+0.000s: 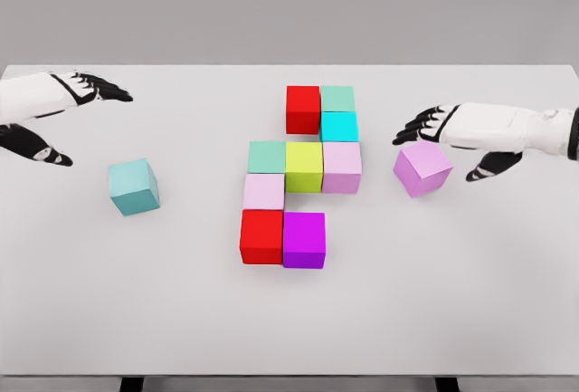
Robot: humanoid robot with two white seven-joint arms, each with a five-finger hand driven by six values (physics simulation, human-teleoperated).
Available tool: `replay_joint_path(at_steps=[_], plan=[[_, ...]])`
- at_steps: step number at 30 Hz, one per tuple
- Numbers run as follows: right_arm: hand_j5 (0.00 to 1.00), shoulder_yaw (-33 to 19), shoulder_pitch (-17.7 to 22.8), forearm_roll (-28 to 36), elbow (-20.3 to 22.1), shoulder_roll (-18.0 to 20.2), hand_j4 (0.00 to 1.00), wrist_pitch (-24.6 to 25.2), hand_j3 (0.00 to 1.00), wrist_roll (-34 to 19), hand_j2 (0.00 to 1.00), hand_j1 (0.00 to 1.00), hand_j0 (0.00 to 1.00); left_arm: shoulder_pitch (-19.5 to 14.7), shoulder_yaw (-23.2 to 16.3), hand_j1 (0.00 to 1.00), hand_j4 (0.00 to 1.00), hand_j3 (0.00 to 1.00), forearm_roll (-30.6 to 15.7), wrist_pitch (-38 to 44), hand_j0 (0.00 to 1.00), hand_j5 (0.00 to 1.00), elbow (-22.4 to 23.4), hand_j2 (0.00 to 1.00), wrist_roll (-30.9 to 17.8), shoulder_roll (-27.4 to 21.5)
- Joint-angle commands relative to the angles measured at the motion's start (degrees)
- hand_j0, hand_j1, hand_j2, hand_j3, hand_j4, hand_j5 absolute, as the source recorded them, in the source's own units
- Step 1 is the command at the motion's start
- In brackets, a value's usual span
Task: Assemble the squares on the desktop into the number 2
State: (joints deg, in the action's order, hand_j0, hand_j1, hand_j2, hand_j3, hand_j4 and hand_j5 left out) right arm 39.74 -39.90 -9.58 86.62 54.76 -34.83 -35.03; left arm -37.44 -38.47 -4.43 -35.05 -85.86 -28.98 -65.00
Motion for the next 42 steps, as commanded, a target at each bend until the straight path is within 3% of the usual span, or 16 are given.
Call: replay_joint_path(at_steps=[1,2,5,7,10,12,15,18,20,26,30,36,42], plan=[[1.0,0.52,0.0,0.62,-0.05,-1.5,1.0,2.31,1.0,0.03,1.0,1.0,1.0,-0.09,-9.87,1.0,1.0,1.0,-11.56,0.05,1.0,1.0,-8.69,1.0,0.51,-8.29],[1.0,0.61,-0.09,0.62,-0.31,-2.03,1.0,3.72,1.0,0.03,1.0,1.0,1.0,-0.79,-9.87,1.0,1.0,1.0,-12.61,0.05,1.0,1.0,-15.2,1.0,0.42,-10.59],[1.0,0.61,-0.26,0.44,-0.92,-3.17,1.0,7.67,1.0,0.03,1.0,1.0,1.0,-1.23,-10.74,1.0,1.0,1.0,-17.54,0.05,1.0,1.0,-15.12,1.0,-0.9,-9.53],[1.0,0.61,-1.23,0.27,-5.23,-4.14,1.0,7.76,1.0,0.03,1.0,1.0,1.0,-1.4,-11.01,1.0,1.0,1.0,-17.89,0.05,1.0,1.0,-15.12,1.0,-0.37,-10.32],[1.0,0.61,-1.23,0.0,-6.37,-4.84,1.0,7.76,1.0,0.03,1.0,1.0,1.0,-1.76,-10.92,1.0,1.0,1.0,-22.63,1.03,1.0,1.0,-15.21,1.0,-0.37,-10.33],[1.0,1.48,-1.23,0.0,-6.73,-5.98,1.0,7.76,1.0,0.03,1.0,1.0,1.0,-1.84,-10.83,1.0,1.0,1.0,-23.25,12.81,1.0,1.0,-15.21,1.0,0.16,-9.27],[1.0,2.01,-1.23,-0.08,-6.73,-6.6,1.0,7.94,1.0,0.03,1.0,1.0,1.0,-1.76,-10.75,1.0,1.0,1.0,-23.25,21.95,1.0,1.0,-15.21,1.0,0.15,-7.95],[1.0,2.27,-1.23,-0.08,-6.81,-7.21,1.0,9.35,1.0,0.03,1.0,1.0,1.0,-1.76,-10.75,1.0,1.0,1.0,-22.64,33.12,1.0,1.0,-15.21,1.0,4.02,-6.55],[1.0,2.45,-1.23,-0.08,-7.52,-7.48,1.0,9.35,1.0,0.03,1.0,1.0,1.0,-1.23,-11.01,1.0,1.0,1.0,-20.97,37.07,1.0,1.0,-15.12,1.0,12.2,-5.93],[1.0,3.42,-1.23,0.0,-9.19,-8.0,1.0,9.26,1.0,0.03,1.0,1.0,1.0,-0.44,-14.88,1.0,1.0,1.0,-20.18,37.6,1.0,1.0,-15.21,1.0,16.15,-4.88],[1.0,3.95,-1.23,0.0,-9.8,-8.53,1.0,9.34,1.0,0.03,1.0,1.0,1.0,-0.18,-16.37,1.0,1.0,1.0,-19.65,37.6,1.0,1.0,-15.12,1.0,16.15,-3.91],[1.0,3.95,-1.32,0.0,-12.35,-9.23,1.0,9.26,1.0,0.03,1.0,1.0,1.0,0.0,-17.78,1.0,1.0,1.0,-15.08,37.78,1.0,1.0,-15.12,1.0,16.33,-2.5],[1.0,3.95,-1.41,-0.08,-12.88,-9.15,1.0,9.26,1.0,0.03,1.0,1.0,1.0,0.0,-19.01,1.0,1.0,1.0,-14.46,37.78,1.0,1.0,-15.12,1.0,16.5,-2.42]])
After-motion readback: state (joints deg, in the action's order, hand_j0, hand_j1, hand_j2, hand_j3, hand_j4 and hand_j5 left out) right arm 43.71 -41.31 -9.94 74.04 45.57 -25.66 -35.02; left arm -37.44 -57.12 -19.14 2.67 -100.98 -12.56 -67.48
